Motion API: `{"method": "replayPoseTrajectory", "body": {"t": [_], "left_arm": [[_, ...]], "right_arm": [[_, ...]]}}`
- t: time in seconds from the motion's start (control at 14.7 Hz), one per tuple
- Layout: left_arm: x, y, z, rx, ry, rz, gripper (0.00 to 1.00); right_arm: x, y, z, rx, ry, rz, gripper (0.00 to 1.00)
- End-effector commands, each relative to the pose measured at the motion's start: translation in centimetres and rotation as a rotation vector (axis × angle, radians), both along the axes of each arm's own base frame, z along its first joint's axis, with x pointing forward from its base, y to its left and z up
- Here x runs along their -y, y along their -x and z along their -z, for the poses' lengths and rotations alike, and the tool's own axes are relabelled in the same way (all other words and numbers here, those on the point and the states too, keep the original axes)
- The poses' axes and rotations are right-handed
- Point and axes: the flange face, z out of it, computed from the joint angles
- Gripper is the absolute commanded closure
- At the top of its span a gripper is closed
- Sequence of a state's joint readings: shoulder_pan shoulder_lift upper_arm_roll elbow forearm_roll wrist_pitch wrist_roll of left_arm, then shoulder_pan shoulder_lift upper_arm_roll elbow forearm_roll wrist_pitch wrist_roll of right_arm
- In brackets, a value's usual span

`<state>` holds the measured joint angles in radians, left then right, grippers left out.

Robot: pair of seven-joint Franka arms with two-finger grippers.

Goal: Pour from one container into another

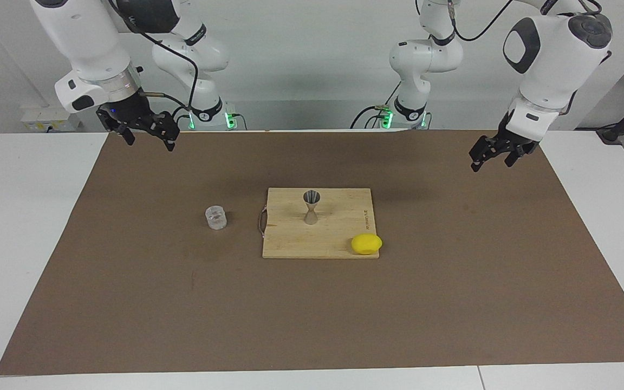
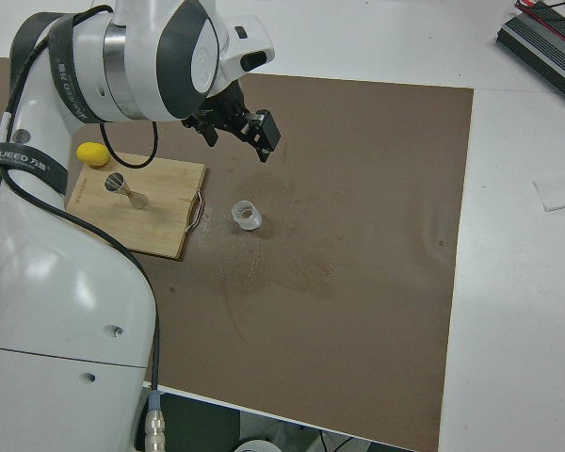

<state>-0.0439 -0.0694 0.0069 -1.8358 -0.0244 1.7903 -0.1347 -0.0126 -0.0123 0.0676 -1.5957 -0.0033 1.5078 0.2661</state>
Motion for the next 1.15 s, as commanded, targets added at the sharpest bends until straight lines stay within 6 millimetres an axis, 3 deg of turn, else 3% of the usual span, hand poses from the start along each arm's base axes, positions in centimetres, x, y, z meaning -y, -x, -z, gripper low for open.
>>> {"method": "replayPoseTrajectory", "body": {"t": [0.0, 1.09], "left_arm": [[0.1, 0.4, -0.4, -0.009, 0.009, -0.009, 0.00], [0.0, 0.4, -0.4, -0.009, 0.009, -0.011, 0.00]], "right_arm": [[0.5, 0.3, 0.1, 0.021, 0.015, -0.028, 0.00], [0.0, 0.5, 1.3, -0.003, 0.036, -0.044, 0.00]]}}
